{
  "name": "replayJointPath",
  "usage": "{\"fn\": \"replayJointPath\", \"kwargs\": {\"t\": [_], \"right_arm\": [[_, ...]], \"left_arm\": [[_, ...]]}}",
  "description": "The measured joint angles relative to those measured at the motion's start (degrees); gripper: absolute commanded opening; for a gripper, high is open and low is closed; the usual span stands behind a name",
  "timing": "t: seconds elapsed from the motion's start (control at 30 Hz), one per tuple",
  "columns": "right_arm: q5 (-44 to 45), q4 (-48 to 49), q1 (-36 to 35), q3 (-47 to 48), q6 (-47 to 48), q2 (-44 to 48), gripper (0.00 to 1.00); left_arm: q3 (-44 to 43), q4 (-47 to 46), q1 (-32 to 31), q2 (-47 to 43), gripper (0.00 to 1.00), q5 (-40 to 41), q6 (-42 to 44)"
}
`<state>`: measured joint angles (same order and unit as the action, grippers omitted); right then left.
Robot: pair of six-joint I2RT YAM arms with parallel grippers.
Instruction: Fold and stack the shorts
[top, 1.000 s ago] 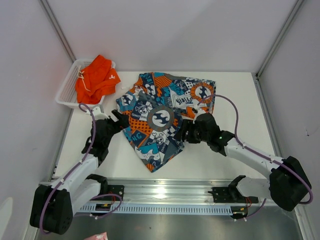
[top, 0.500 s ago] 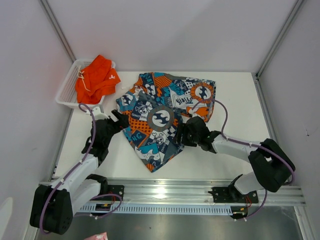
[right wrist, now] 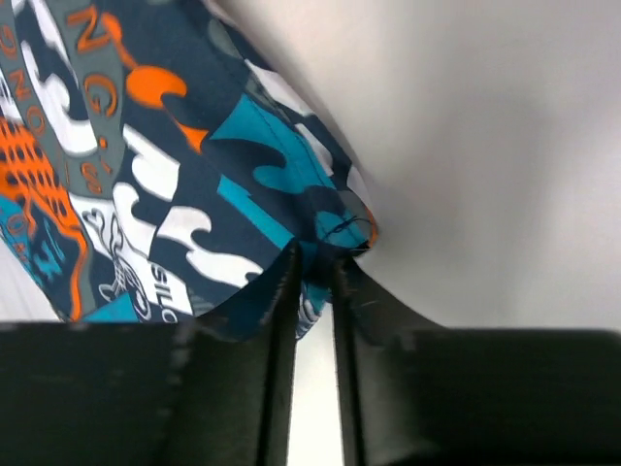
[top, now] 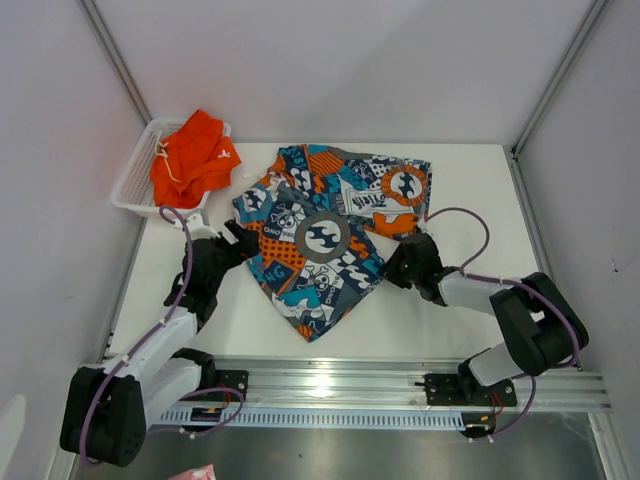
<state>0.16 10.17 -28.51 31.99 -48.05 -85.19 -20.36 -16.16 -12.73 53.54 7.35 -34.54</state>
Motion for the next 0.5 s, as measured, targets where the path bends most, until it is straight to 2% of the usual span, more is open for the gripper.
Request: {"fn": "replayJointPath", "kwargs": {"t": [0.07,0.17,0.3,0.4,0.43,0.5], "right_arm": [[-0.13,-0.04,2.21,-0.9,-0.17,1.07,0.17],[-0.13,-0.15,5.55,-2.51,0.24,3.76,0.24],[-0.33,-1.05,8.87,-3.98,1.33,7.21,0.27],[-1.77,-2.54,11.67,-4.39,2.97,10.08,0.44],[-1.79,-3.17,12.2,-4.39,4.07,11.1,0.52],[-1.84,-5.03,11.34,-4.35,5.99,13.55,0.57]], "left_arm": [[0.0,0.0,0.0,0.04,0.99,-0.09,0.0],[0.0,0.0,0.0,0.31,0.99,-0.17,0.02],[0.0,0.0,0.0,0.68,0.99,-0.11,0.02],[-0.02,0.07,0.02,0.98,0.99,0.15,0.02],[-0.02,0.07,0.15,1.16,0.99,0.33,-0.02],[-0.07,0.09,0.55,1.66,0.99,0.48,-0.2]]}}
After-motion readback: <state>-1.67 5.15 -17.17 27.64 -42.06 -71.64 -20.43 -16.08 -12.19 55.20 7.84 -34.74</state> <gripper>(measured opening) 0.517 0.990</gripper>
